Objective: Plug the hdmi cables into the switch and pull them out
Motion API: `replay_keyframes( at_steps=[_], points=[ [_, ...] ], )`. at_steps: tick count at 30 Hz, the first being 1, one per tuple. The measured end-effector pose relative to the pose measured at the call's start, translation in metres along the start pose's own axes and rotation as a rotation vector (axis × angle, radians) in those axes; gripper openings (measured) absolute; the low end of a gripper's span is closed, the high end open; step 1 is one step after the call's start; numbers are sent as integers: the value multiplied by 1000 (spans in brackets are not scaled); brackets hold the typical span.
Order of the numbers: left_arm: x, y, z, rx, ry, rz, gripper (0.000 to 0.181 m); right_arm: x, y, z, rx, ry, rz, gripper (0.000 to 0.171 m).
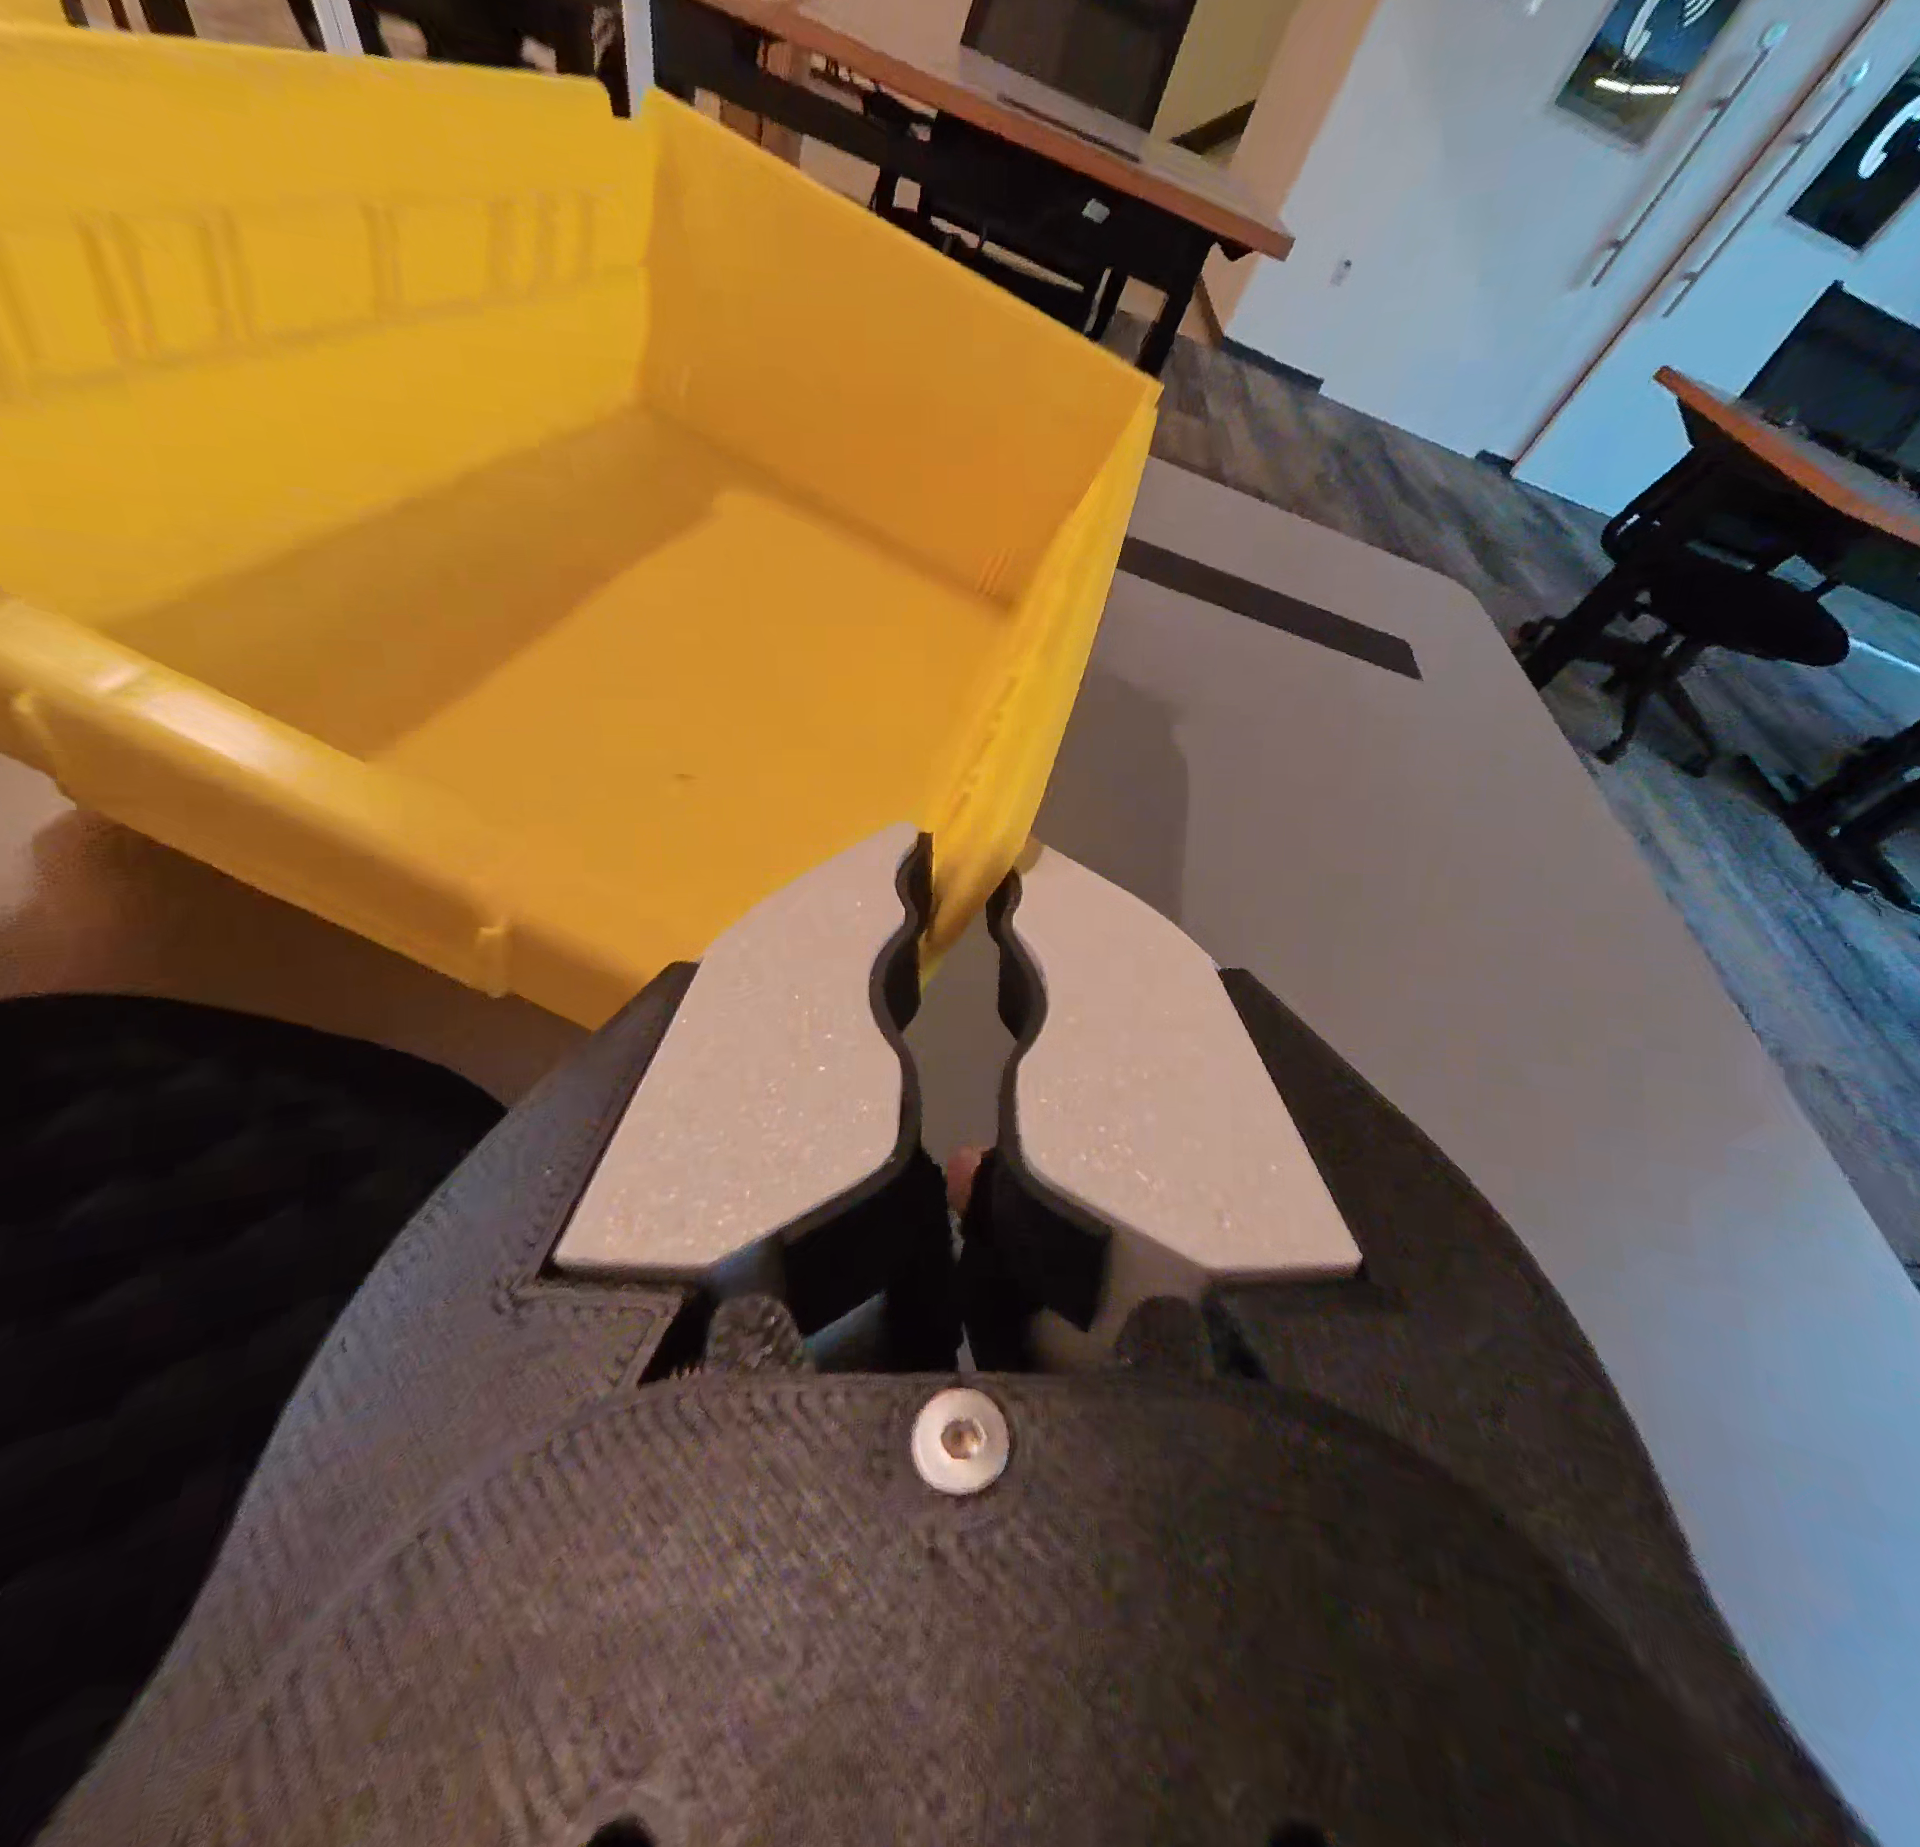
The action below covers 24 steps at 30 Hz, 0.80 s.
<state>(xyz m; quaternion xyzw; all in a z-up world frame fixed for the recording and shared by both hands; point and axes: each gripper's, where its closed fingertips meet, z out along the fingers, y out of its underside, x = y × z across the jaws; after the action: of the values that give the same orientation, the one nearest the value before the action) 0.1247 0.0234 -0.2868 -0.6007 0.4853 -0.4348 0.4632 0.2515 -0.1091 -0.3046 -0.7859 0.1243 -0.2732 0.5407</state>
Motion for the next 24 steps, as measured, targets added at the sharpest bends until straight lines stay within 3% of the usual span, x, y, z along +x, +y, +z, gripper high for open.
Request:
replay_keyframes(
  at_steps=[3,7,10,15,20,24],
  points=[
    [7,10,-1,-79,36,56,43,-3,5,2,-21,-43,-25,12],
    [7,-7,-39,-10,-9,266,53,1,6,-4,-49,-73,-109,41],
    [-17,-9,-81,-3,-145,458,57,4,-8,-18,-50,-30,-315,68],
    [-61,20,-131,-148,-310,783,75,-50,-29,-27,23,-154,-740,91],
    [-102,62,-128,-462,-350,1011,67,-96,-5,-1,-67,-250,-970,91],
    [-116,79,-117,-593,-280,1093,59,-113,-3,11,-77,-268,-1047,71]
  ],
)
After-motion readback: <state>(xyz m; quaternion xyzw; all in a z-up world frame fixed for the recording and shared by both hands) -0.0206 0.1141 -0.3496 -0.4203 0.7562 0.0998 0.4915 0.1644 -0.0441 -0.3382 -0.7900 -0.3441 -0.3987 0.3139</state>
